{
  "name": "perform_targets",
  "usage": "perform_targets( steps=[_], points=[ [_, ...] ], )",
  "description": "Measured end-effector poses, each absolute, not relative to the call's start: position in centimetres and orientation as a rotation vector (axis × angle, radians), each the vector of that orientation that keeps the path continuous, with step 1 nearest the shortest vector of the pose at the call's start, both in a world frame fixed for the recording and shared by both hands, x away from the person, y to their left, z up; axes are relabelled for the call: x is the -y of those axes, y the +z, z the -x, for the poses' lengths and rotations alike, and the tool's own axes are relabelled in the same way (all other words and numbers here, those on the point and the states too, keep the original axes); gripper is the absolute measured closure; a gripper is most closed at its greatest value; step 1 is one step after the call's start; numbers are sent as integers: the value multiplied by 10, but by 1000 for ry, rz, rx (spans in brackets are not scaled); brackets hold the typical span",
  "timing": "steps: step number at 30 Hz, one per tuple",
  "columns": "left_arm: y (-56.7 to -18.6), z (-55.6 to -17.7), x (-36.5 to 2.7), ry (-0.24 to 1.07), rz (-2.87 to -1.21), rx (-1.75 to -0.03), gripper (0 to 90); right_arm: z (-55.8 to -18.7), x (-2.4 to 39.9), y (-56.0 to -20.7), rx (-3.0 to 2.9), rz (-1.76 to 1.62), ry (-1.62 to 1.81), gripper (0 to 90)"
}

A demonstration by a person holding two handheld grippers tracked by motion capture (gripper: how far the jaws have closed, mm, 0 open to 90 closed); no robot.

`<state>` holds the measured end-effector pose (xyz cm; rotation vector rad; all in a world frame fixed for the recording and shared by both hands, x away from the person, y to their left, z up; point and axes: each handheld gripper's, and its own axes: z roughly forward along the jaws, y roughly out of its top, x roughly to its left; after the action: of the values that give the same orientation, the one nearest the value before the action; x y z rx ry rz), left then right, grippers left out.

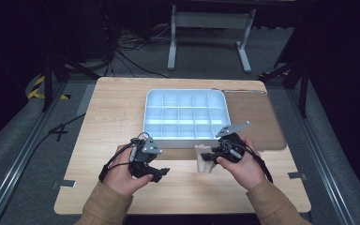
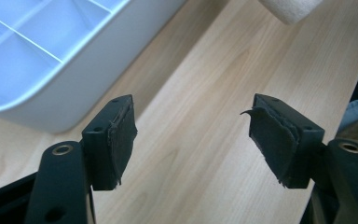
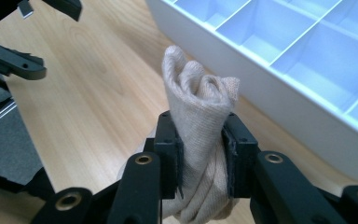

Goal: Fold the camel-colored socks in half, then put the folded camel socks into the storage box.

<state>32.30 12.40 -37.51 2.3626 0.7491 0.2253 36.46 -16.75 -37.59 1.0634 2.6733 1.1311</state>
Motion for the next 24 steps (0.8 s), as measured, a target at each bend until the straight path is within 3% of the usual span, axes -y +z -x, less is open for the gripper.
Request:
perform_targets(
  steps=[24],
  points=[
    [-375, -326, -140, 222, -2357, -785, 298, -391, 184, -354, -2604, -1051, 1095, 711]
  ],
)
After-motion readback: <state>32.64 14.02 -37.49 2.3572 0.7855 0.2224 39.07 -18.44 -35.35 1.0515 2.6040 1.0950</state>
